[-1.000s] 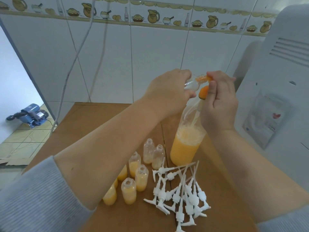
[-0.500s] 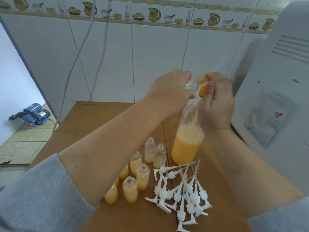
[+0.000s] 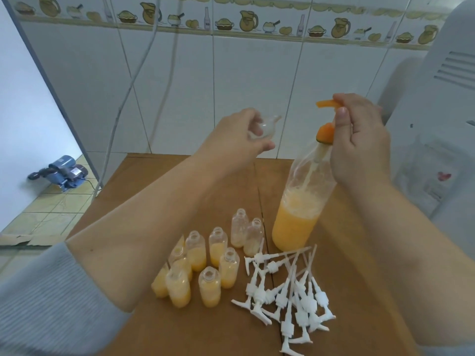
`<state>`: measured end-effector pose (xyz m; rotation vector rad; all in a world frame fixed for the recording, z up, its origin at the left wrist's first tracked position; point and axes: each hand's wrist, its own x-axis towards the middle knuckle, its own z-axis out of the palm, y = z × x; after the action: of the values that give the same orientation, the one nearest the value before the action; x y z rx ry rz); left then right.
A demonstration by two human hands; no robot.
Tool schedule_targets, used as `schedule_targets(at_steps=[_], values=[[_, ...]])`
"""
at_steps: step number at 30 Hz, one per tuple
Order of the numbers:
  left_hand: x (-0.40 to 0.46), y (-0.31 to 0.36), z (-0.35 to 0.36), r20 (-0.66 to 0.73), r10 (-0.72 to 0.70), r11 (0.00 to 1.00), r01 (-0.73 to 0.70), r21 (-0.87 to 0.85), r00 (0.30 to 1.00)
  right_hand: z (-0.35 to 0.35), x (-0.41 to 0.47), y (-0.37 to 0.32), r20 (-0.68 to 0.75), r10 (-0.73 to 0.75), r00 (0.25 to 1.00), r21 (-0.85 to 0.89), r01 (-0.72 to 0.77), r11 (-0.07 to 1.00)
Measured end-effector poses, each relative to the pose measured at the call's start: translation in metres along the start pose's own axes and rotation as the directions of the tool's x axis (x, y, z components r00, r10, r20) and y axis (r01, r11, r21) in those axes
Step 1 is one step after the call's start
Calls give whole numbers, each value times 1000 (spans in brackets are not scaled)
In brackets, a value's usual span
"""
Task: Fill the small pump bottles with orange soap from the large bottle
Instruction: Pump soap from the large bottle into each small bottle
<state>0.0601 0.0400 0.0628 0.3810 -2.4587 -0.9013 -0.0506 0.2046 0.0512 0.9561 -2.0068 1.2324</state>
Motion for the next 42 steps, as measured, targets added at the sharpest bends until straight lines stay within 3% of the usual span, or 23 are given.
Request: schedule_targets(at_steps=[6, 13, 22, 29, 37, 42], values=[[-23, -73, 3, 44, -308, 949, 304, 80, 950, -10, 6, -11, 86, 53, 995, -51, -49, 998], [-34, -107, 28, 160, -457, 880, 419, 222, 875, -6, -1, -10, 72, 46, 996, -42, -43, 998], [-42, -119, 43, 286, -521, 819, 378, 431, 804, -4, -3, -10, 66, 39, 997, -36, -37, 999], [-45, -128, 46, 336, -530, 814, 357, 458, 778, -3, -3, -10, 60, 44, 997, -40, -42, 998], [-34, -108, 58, 420, -360, 865, 129, 485, 833, -2, -2, -7, 59, 44, 997, -36, -42, 998], [-21, -99, 68, 553, -355, 883, 76, 463, 754, -1, -1, -6, 58, 49, 997, -25, -47, 999]])
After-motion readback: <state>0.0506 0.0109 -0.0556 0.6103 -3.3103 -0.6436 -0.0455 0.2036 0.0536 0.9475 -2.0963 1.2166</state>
